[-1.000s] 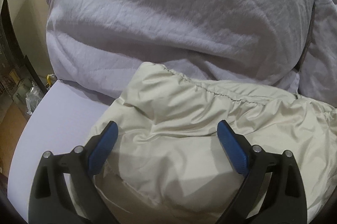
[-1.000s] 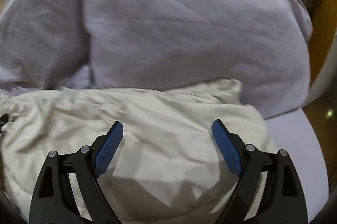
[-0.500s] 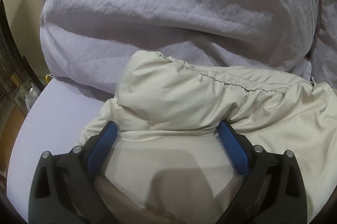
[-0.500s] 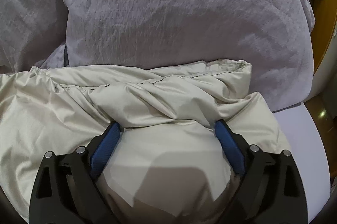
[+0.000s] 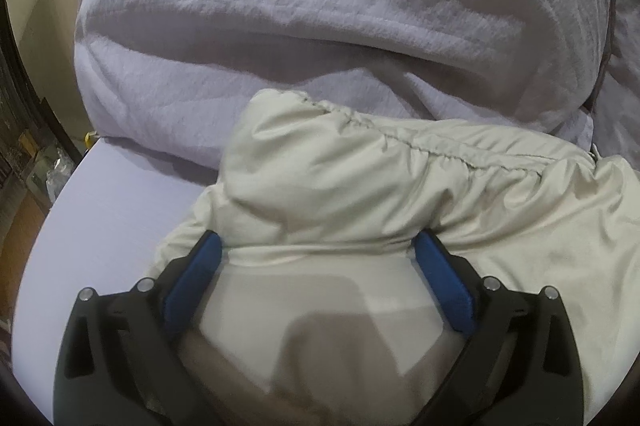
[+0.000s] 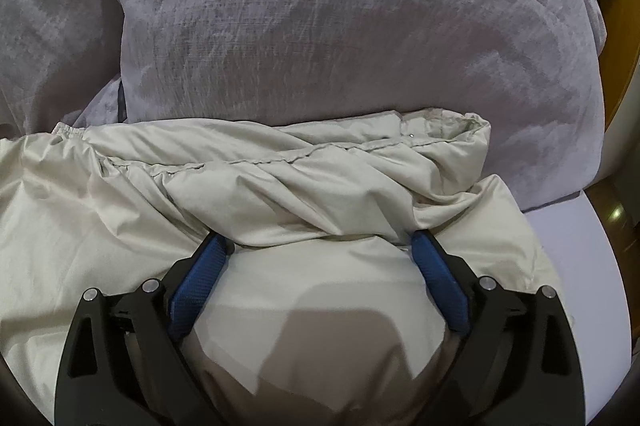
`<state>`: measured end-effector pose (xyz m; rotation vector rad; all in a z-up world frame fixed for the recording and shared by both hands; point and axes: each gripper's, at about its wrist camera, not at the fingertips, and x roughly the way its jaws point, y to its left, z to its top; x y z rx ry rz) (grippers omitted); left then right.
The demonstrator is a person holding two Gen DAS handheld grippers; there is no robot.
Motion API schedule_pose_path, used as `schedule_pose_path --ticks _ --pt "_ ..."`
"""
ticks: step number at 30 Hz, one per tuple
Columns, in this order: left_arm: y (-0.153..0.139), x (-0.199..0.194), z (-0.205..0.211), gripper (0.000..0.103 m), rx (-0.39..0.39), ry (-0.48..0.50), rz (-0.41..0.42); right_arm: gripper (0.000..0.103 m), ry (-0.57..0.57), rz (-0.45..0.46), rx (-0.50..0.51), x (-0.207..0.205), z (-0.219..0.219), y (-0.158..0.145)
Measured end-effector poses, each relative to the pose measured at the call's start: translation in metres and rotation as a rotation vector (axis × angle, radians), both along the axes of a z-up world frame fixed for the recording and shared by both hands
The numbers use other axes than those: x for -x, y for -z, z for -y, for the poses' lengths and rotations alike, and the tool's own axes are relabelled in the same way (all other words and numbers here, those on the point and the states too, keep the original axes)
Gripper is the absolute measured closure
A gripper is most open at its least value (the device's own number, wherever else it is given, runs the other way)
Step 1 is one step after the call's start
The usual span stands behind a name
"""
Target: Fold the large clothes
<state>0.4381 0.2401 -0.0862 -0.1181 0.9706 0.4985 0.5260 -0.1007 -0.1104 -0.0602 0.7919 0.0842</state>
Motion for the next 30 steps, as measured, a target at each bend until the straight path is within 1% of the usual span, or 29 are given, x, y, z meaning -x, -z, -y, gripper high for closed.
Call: schedule_pose_path --ticks 2,5,7,9,11,13,16,21,24,25,26,28,30 --pt "-0.012 0.010 0.002 0.008 0.015 0.004 0.003 0.008 0.020 -0.002 -0.032 0.010 0.012 -0.013" --pt "-0.035 0.037 0.001 0.008 0.028 0.008 0.024 0.008 0.059 0.014 -0.081 0.036 0.038 -0.029" --pt "-0.048 0.059 -0.003 0.008 0.034 -0.006 0.033 0.008 0.107 0.011 -0.103 0.051 0.058 -0.035" --pt "-0.056 0.080 -0.008 0.008 0.045 -0.017 0.037 0.008 0.171 -0.007 -0.150 0.066 0.086 -0.036" --pt "-0.060 0.099 -0.012 0.008 0.055 -0.030 0.035 0.008 0.220 -0.045 -0.201 0.075 0.108 -0.032" --pt "-0.060 0.121 -0.017 0.008 0.076 -0.052 0.025 0.008 0.261 -0.102 -0.265 0.081 0.128 -0.022" --pt "-0.054 0.145 -0.024 0.008 0.120 -0.090 0.010 0.008 0.268 -0.185 -0.373 0.088 0.143 -0.003" --pt "-0.036 0.178 -0.030 0.008 0.254 -0.158 -0.003 0.008 0.266 -0.253 -0.478 0.093 0.147 0.022" --pt "-0.027 0.180 -0.029 0.008 0.312 -0.180 -0.002 0.020 0.266 -0.266 -0.550 0.094 0.150 0.034" --pt "-0.024 0.179 -0.029 0.008 0.333 -0.191 0.003 0.028 0.260 -0.267 -0.565 0.095 0.146 0.035" --pt "-0.022 0.177 -0.029 0.011 0.354 -0.208 0.008 0.037 0.254 -0.267 -0.577 0.094 0.145 0.035" --pt "-0.018 0.171 -0.031 0.018 0.389 -0.224 0.018 0.044 0.251 -0.262 -0.566 0.094 0.142 0.030" --pt "-0.016 0.167 -0.032 0.030 0.431 -0.241 0.040 0.050 0.249 -0.256 -0.551 0.093 0.137 0.029"
